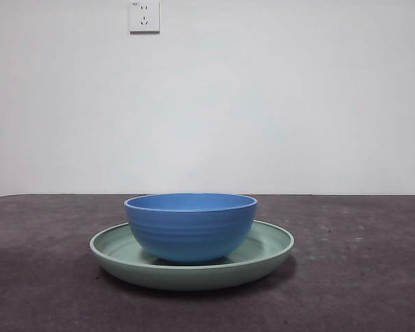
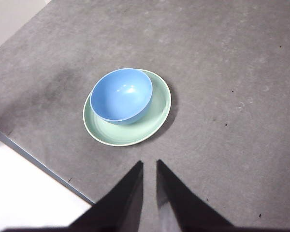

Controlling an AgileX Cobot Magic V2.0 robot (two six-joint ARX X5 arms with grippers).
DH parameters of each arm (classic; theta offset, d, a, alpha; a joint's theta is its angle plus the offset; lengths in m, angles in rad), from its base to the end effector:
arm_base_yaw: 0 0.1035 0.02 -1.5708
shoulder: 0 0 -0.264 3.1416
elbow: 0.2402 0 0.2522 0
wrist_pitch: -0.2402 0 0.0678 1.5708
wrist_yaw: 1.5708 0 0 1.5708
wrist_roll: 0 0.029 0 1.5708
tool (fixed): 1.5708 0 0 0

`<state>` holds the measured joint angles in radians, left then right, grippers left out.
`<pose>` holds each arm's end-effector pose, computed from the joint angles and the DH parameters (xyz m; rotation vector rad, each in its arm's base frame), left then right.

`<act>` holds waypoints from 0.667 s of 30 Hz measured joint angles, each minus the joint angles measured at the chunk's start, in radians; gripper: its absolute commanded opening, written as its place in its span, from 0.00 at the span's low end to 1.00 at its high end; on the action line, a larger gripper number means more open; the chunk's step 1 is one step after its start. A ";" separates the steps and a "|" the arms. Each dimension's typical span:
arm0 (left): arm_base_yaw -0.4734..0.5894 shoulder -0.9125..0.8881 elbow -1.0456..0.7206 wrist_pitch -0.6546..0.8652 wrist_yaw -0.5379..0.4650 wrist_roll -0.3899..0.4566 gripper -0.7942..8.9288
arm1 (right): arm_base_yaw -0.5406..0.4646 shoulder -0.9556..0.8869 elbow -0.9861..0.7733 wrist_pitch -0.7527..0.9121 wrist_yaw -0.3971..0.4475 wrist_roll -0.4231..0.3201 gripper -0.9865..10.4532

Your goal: Pick up the blue bowl, put it on the green plate, put it on desk

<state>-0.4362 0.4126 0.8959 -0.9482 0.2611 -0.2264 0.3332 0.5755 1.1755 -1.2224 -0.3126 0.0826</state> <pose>0.0447 -0.0291 0.3334 -0.1717 0.5475 -0.6275 0.0390 0.0229 0.3794 0.0706 0.6584 0.5980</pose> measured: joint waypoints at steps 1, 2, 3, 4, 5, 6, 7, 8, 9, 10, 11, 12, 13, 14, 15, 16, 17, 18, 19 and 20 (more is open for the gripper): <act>0.043 -0.002 -0.014 0.005 0.000 0.000 0.11 | 0.000 0.000 0.000 0.000 0.000 0.000 0.12; 0.092 -0.006 -0.035 0.014 -0.001 0.001 0.11 | 0.000 0.000 0.000 0.000 0.000 0.000 0.12; 0.140 -0.011 -0.061 0.035 -0.001 0.005 0.11 | 0.000 0.000 0.000 0.000 0.000 0.000 0.12; 0.190 -0.020 -0.092 0.069 -0.002 0.009 0.11 | 0.000 0.000 0.000 0.000 0.000 0.000 0.12; 0.239 -0.033 -0.127 0.113 -0.002 0.016 0.11 | 0.000 0.000 0.000 0.000 0.000 0.000 0.12; 0.282 -0.046 -0.161 0.154 -0.003 0.022 0.11 | 0.000 0.000 0.000 0.000 0.000 0.000 0.12; 0.326 -0.065 -0.203 0.205 -0.004 0.031 0.11 | 0.000 0.000 0.000 0.000 0.000 0.000 0.12; 0.364 -0.087 -0.249 0.258 -0.006 0.039 0.11 | 0.000 0.000 0.000 0.000 0.000 0.000 0.12; 0.391 -0.108 -0.288 0.304 -0.013 0.049 0.11 | 0.000 0.000 0.000 0.000 0.000 0.000 0.12; 0.418 -0.135 -0.336 0.358 -0.023 0.062 0.11 | 0.000 0.000 0.000 0.000 0.000 0.000 0.12; 0.439 -0.161 -0.382 0.406 -0.027 0.074 0.11 | 0.000 0.000 0.000 0.000 0.000 0.000 0.12; 0.454 -0.186 -0.422 0.442 -0.029 0.084 0.11 | 0.000 0.000 0.000 0.000 0.000 0.000 0.12; 0.463 -0.215 -0.465 0.475 -0.030 0.092 0.11 | 0.000 0.000 0.000 0.000 0.000 0.000 0.12; 0.467 -0.245 -0.508 0.504 -0.031 0.105 0.11 | 0.000 0.000 0.000 0.000 0.000 0.000 0.12; 0.467 -0.273 -0.544 0.528 -0.036 0.114 0.11 | 0.000 0.000 0.000 0.000 0.000 0.000 0.12; 0.467 -0.302 -0.583 0.547 -0.048 0.127 0.11 | 0.000 0.000 0.000 0.000 0.000 0.000 0.12; 0.467 -0.329 -0.621 0.571 -0.058 0.140 0.11 | 0.000 0.000 0.000 0.000 0.000 0.000 0.12; 0.467 -0.348 -0.653 0.591 -0.067 0.151 0.11 | 0.000 0.000 0.000 0.000 0.000 0.000 0.12; 0.466 -0.356 -0.684 0.611 -0.076 0.161 0.11 | 0.000 0.000 0.000 0.000 0.000 0.000 0.12; 0.464 -0.354 -0.711 0.631 -0.085 0.166 0.11 | 0.000 0.000 0.000 0.000 0.000 0.000 0.12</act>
<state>0.0277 0.0589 0.1852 -0.3176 0.1757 -0.0601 0.3332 0.5755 1.1755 -1.2224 -0.3126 0.0826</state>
